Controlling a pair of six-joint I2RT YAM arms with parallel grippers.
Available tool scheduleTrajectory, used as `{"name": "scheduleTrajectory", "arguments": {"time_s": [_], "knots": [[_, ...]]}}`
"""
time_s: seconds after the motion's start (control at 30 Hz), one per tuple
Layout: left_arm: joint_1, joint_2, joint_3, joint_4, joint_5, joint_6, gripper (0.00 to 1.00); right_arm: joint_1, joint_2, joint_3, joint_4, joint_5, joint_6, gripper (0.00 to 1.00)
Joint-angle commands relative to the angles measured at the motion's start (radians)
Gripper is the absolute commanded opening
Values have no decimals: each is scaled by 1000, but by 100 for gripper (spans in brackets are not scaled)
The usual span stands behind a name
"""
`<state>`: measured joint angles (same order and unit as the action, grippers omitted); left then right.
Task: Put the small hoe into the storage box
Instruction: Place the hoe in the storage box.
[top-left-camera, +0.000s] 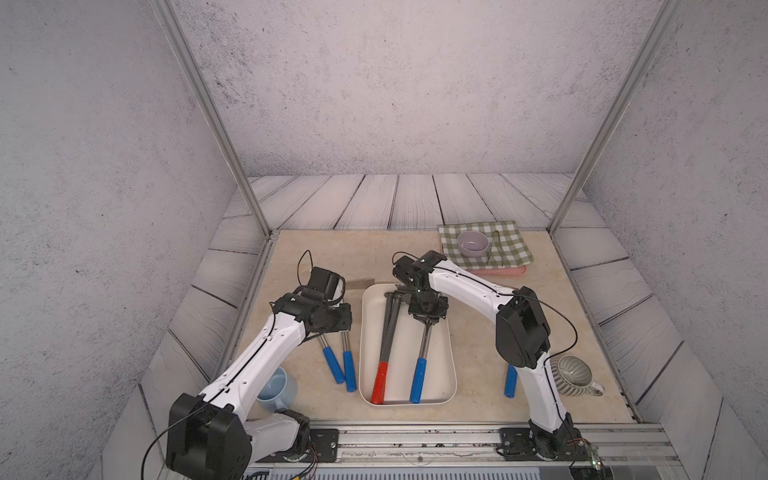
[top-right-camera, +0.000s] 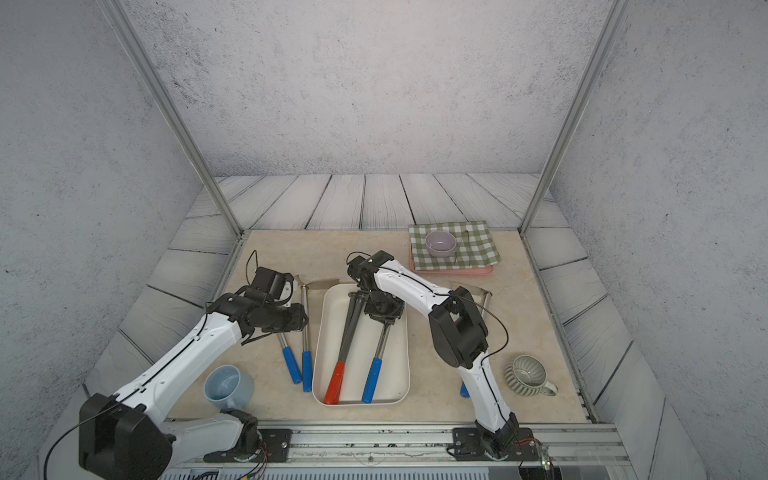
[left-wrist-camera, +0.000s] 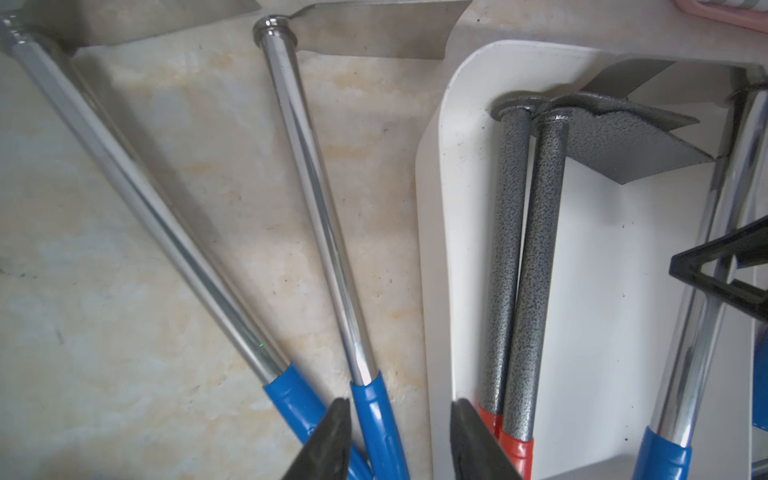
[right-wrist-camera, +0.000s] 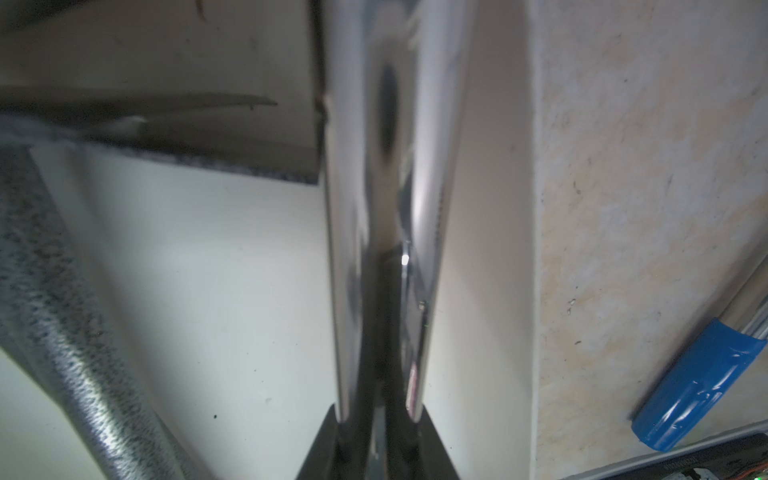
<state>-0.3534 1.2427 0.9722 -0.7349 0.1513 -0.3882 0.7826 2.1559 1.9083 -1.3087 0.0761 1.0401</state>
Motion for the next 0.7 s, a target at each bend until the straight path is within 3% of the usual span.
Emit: {"name": "scheduleTrajectory", "arguments": {"time_s": [0.0, 0.23, 0.67], "knots": [[7, 54, 10, 73, 53, -11, 44, 4, 7, 19, -18, -17, 8, 0], [5, 187, 36, 108, 98, -12, 44, 4, 18, -3, 0, -44, 7, 0], [-7, 307, 46, 155, 123, -14, 39, 3, 18, 7, -24, -29, 3, 0]]}}
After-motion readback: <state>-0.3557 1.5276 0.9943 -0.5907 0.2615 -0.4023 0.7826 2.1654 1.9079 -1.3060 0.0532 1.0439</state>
